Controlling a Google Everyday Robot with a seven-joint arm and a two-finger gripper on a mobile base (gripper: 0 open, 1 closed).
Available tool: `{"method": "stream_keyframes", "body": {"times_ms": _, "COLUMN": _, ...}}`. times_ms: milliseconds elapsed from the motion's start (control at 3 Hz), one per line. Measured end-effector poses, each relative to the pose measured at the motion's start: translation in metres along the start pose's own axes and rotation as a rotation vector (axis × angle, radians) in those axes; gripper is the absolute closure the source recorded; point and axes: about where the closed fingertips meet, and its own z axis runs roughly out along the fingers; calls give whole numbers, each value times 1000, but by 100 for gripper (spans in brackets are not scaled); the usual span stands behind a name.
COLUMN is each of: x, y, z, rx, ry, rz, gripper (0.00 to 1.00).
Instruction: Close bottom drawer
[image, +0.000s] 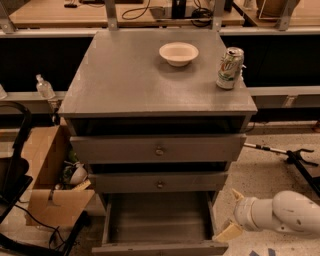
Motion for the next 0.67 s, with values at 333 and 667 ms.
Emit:
{"method": "stream_keyframes", "body": {"times_ms": 333, "x": 50, "y": 26, "z": 55, "rx": -10, "ry": -81, "rz": 86, "gripper": 0}}
{"method": "stream_keyframes", "body": {"times_ms": 667, "x": 50, "y": 26, "z": 55, "rx": -10, "ry": -81, "rz": 86, "gripper": 0}}
